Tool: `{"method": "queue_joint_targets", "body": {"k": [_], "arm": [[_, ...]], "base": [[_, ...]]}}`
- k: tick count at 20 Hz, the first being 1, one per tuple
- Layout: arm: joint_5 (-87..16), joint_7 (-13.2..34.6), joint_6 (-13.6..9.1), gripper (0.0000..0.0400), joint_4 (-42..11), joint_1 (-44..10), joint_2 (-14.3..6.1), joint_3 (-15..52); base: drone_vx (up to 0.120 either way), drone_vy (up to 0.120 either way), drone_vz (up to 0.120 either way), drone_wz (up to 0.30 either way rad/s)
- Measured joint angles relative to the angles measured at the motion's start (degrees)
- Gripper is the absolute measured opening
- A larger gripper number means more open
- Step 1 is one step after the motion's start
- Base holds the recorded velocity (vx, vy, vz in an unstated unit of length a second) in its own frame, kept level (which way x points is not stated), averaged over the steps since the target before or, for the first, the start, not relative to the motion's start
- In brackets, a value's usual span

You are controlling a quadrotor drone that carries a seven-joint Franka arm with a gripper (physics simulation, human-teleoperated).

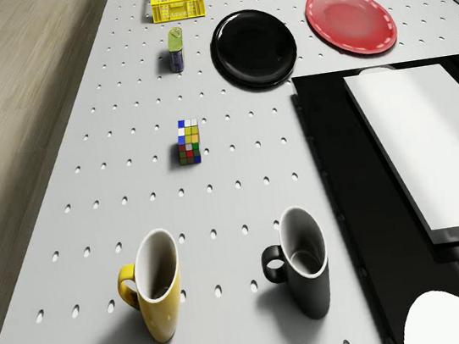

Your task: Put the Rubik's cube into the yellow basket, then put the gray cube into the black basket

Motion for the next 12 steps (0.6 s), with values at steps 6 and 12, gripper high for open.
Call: {"method": "queue_joint_targets", "body": {"k": [6,12], "arm": [[0.0,0.0,0.1,0.0400,0.0,0.0,-0.1,0.0],[0.0,0.0,0.4,0.0400,-0.1,-0.1,-0.2,0.1]], "base": [[0.000,0.120,0.000,0.000],[0.000,0.120,0.000,0.000]]}}
